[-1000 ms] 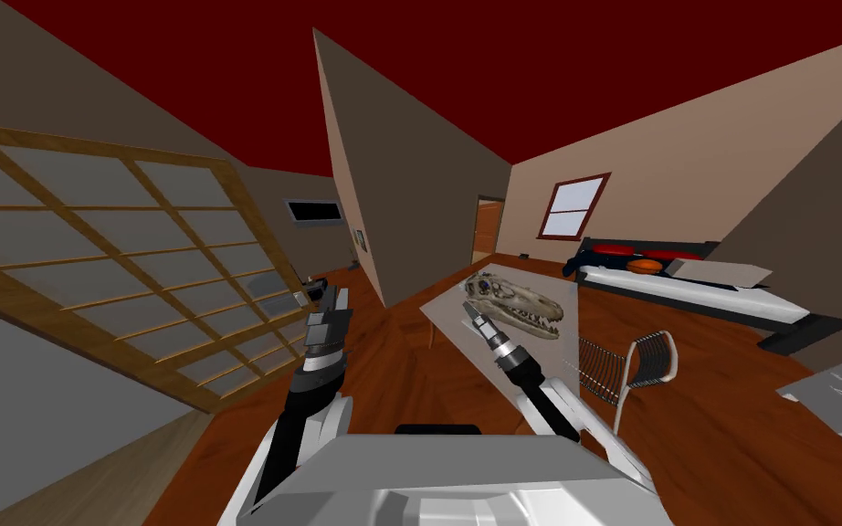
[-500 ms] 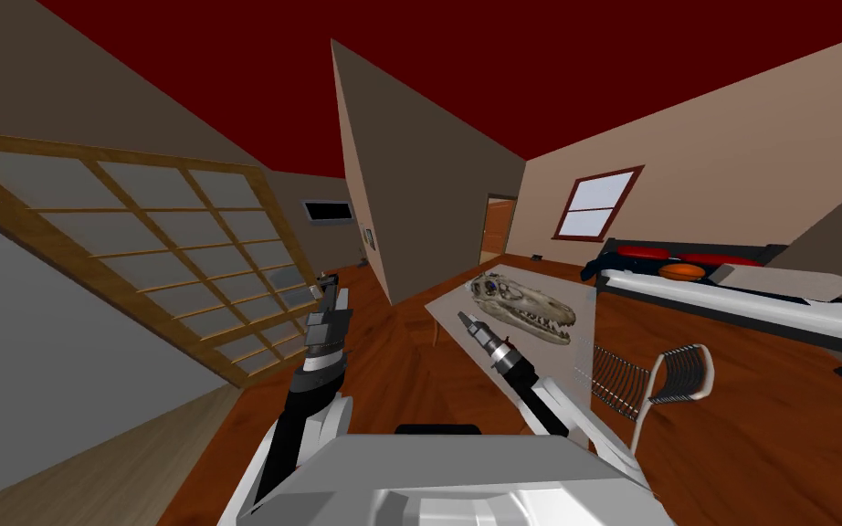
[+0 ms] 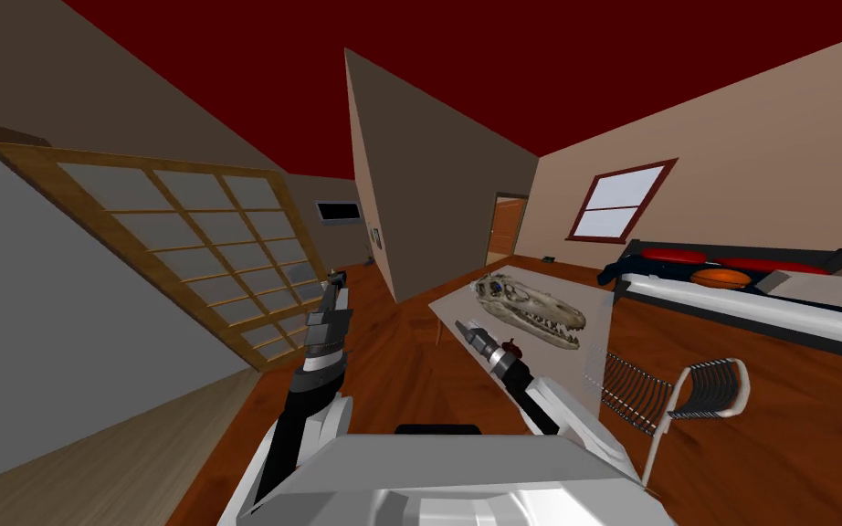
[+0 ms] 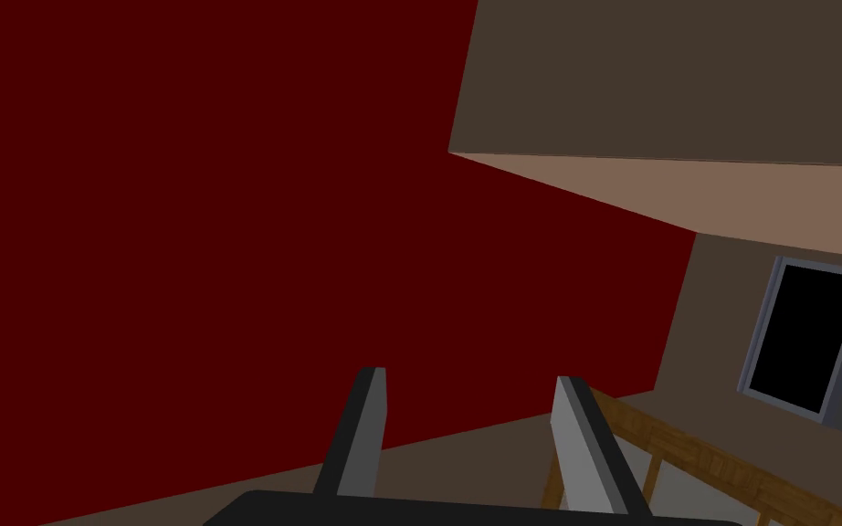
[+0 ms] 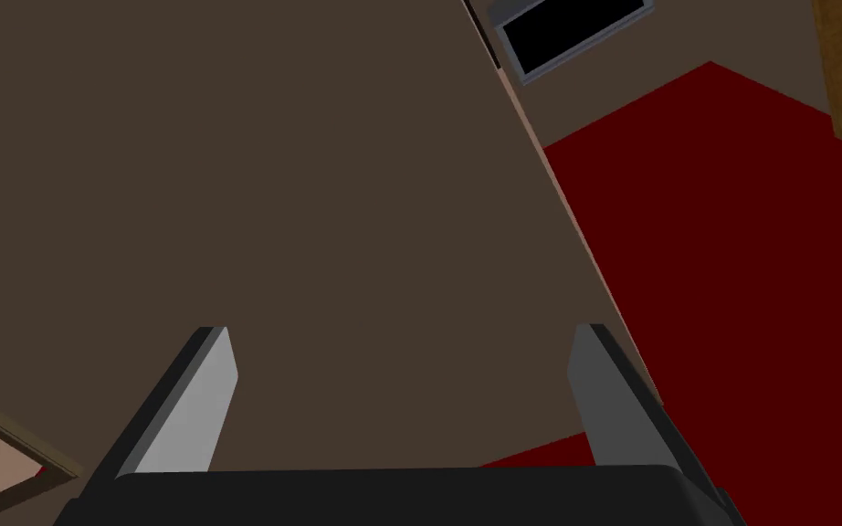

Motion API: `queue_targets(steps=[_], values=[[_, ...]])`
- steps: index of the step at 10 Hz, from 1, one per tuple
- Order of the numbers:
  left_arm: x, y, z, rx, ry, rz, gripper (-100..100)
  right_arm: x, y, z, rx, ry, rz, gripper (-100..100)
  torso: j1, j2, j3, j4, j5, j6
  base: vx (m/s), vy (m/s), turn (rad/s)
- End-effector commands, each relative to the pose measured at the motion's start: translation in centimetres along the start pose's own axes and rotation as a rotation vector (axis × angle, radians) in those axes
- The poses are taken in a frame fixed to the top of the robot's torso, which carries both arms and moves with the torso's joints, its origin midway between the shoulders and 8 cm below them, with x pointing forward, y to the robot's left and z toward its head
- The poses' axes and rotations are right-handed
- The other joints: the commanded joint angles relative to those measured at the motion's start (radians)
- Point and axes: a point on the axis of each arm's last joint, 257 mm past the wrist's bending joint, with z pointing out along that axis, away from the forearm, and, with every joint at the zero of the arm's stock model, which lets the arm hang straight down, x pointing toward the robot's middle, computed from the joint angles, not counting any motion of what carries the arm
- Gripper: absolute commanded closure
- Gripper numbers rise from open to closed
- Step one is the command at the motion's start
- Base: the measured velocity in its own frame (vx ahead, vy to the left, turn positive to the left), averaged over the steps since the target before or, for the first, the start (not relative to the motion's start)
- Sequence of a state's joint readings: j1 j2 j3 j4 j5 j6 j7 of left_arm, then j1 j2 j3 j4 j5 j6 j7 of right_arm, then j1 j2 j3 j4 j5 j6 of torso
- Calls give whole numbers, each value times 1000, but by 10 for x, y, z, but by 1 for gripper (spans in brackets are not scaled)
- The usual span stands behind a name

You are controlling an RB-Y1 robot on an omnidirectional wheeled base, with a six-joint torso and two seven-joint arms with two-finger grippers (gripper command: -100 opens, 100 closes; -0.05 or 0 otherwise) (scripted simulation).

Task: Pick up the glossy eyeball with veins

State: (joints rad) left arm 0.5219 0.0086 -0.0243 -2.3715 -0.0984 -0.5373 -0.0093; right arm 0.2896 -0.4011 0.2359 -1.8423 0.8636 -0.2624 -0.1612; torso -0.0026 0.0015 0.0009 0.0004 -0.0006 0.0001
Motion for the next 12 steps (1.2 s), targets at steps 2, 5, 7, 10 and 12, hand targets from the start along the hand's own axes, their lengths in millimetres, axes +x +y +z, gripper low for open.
queue_targets(steps=[2,5,7,10,12], values=[[0,0,0,0,0,0,0,17,-10,-3,23,46,-77,-100,0,0,0,0,0,1,-32,-20,46],[0,0,0,0,0,0,0,43,-30,-6,58,122,-175,-100,0,0,0,0,0,1,-31,-12,104],[0,0,0,0,0,0,0,65,-51,-12,90,191,-251,-100,0,0,0,0,0,0,-38,-21,149],[0,0,0,0,0,0,0,88,-73,-19,116,266,-357,-100,0,-1,0,0,0,1,-27,-16,90],[0,0,0,0,0,0,0,106,-94,-28,139,332,-438,-100,0,-1,-1,0,0,1,-24,-12,78]])
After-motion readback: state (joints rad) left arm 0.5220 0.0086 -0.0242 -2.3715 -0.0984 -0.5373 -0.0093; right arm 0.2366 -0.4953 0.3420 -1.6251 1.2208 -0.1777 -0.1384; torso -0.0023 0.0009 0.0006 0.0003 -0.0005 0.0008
